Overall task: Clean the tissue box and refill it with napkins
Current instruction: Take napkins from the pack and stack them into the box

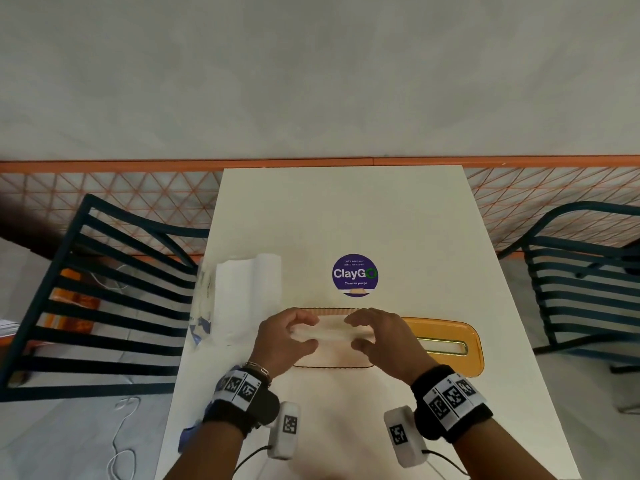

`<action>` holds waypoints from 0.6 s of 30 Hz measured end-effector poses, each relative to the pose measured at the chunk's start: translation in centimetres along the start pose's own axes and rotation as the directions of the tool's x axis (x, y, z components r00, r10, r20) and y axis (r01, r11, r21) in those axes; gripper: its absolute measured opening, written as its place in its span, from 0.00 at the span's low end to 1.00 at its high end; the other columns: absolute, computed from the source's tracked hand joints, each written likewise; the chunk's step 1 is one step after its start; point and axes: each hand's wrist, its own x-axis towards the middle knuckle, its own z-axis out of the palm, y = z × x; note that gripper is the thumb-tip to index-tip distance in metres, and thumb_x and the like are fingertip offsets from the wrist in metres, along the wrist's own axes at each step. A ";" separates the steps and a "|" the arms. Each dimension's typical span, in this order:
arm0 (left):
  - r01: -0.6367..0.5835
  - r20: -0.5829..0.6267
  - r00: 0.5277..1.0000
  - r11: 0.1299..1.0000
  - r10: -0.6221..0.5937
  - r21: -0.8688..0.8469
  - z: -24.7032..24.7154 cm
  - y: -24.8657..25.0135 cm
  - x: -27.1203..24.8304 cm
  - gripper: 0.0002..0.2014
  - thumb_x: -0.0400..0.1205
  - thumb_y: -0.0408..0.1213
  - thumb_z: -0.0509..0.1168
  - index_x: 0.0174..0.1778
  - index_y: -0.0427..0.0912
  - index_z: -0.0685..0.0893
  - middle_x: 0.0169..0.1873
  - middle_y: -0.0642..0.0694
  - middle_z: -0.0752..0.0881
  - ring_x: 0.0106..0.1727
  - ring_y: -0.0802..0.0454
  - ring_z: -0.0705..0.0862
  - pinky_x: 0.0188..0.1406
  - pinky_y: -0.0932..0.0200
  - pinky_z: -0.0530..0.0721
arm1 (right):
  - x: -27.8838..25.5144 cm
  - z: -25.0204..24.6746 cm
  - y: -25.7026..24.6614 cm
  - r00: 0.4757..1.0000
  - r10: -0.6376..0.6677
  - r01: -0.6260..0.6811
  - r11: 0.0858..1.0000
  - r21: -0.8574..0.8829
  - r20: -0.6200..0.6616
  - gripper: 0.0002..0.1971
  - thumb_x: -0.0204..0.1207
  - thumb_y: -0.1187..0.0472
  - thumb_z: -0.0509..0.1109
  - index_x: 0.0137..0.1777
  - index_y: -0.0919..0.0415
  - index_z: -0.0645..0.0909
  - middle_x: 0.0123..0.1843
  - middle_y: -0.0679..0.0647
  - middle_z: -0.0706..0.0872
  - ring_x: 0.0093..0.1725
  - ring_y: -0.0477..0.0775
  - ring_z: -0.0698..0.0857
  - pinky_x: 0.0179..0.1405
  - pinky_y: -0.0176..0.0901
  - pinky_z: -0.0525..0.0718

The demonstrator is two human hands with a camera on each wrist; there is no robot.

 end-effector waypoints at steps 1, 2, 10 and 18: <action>0.001 -0.003 1.000 1.000 -0.001 0.005 0.3 -0.1 -0.2 0.20 0.66 0.34 0.83 0.48 0.59 0.89 0.48 0.73 0.90 0.55 0.75 0.86 0.50 0.76 0.79 | -0.1 0.3 0.6 1.000 0.021 -0.021 1.000 0.003 -0.004 0.22 0.73 0.57 0.82 0.66 0.44 0.84 0.64 0.41 0.88 0.63 0.46 0.85 0.63 0.41 0.83; 0.000 -0.011 1.000 1.000 0.000 0.011 0.6 -0.3 -0.2 0.22 0.66 0.33 0.82 0.50 0.60 0.89 0.50 0.73 0.89 0.58 0.76 0.85 0.53 0.76 0.79 | -0.1 0.6 1.1 0.999 0.032 -0.032 0.999 -0.006 -0.012 0.23 0.72 0.57 0.82 0.67 0.44 0.84 0.64 0.41 0.88 0.63 0.47 0.84 0.64 0.41 0.82; -0.052 -0.024 0.998 0.997 0.054 0.053 1.4 0.7 0.6 0.19 0.73 0.24 0.75 0.47 0.57 0.91 0.44 0.63 0.92 0.47 0.70 0.89 0.49 0.72 0.87 | 0.7 1.3 1.6 0.990 -0.040 0.036 0.999 -0.036 -0.133 0.09 0.75 0.58 0.79 0.55 0.49 0.90 0.51 0.45 0.94 0.48 0.49 0.88 0.56 0.51 0.86; 0.048 -0.036 0.998 0.996 -0.051 -0.070 -1.0 0.8 1.4 0.18 0.73 0.38 0.80 0.56 0.60 0.89 0.42 0.59 0.92 0.40 0.62 0.90 0.35 0.73 0.83 | 0.8 -0.1 1.5 0.982 0.187 -0.180 0.969 0.170 -0.025 0.10 0.83 0.59 0.71 0.63 0.57 0.82 0.49 0.52 0.89 0.45 0.54 0.84 0.37 0.32 0.78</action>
